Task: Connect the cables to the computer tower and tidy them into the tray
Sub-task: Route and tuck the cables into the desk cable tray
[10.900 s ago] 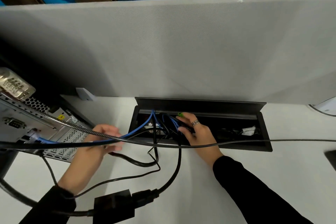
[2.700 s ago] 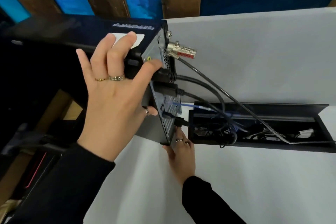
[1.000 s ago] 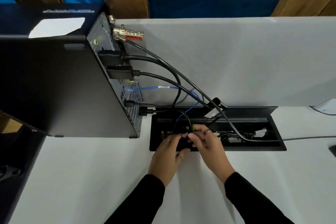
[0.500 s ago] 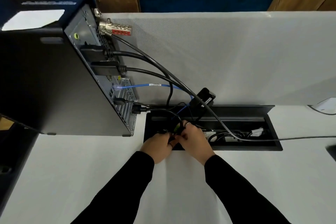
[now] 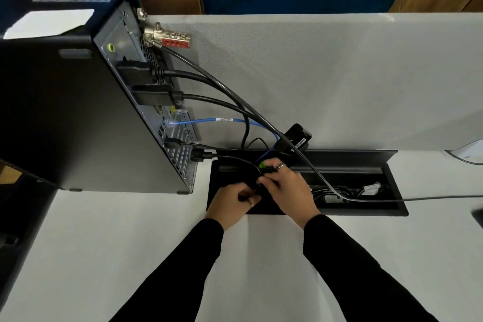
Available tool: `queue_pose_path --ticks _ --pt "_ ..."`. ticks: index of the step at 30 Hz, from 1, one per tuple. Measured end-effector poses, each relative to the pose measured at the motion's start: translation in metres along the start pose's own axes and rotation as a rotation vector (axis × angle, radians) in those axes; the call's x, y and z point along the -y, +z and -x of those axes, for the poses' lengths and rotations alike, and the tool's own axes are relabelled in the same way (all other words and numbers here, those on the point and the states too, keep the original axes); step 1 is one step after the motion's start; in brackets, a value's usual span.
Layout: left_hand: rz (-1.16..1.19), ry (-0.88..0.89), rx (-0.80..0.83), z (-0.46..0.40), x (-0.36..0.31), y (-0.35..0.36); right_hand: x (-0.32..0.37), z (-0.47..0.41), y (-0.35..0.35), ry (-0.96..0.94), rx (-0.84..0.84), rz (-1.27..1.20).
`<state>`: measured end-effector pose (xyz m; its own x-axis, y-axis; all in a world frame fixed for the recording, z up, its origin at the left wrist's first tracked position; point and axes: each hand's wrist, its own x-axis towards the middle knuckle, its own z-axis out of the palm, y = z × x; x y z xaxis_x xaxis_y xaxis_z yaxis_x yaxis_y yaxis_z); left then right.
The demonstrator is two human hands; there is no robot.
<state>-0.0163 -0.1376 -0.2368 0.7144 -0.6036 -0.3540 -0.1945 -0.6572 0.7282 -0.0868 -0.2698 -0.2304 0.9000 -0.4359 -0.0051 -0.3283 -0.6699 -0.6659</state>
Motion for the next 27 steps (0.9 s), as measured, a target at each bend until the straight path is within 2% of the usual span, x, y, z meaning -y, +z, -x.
queue_pose_path --ticks 8,10,18,20,23,27 --pt "-0.246 -0.047 0.049 -0.008 -0.005 0.005 0.005 -0.006 0.001 -0.023 0.039 0.113" --pt "-0.339 -0.075 0.103 -0.011 -0.007 0.004 0.010 -0.008 0.001 -0.010 0.067 0.111" --pt "-0.476 -0.103 0.283 -0.019 -0.014 -0.003 0.009 -0.007 -0.002 -0.045 0.154 0.117" --pt "-0.525 -0.117 0.347 -0.023 -0.016 -0.004 0.006 -0.004 -0.003 -0.037 0.175 0.035" --pt "-0.596 -0.149 0.395 -0.031 -0.018 -0.005 0.001 0.013 -0.006 0.005 0.097 -0.261" --pt "-0.704 -0.190 0.460 -0.037 -0.029 -0.008 -0.010 0.038 -0.009 0.085 -0.113 -0.384"
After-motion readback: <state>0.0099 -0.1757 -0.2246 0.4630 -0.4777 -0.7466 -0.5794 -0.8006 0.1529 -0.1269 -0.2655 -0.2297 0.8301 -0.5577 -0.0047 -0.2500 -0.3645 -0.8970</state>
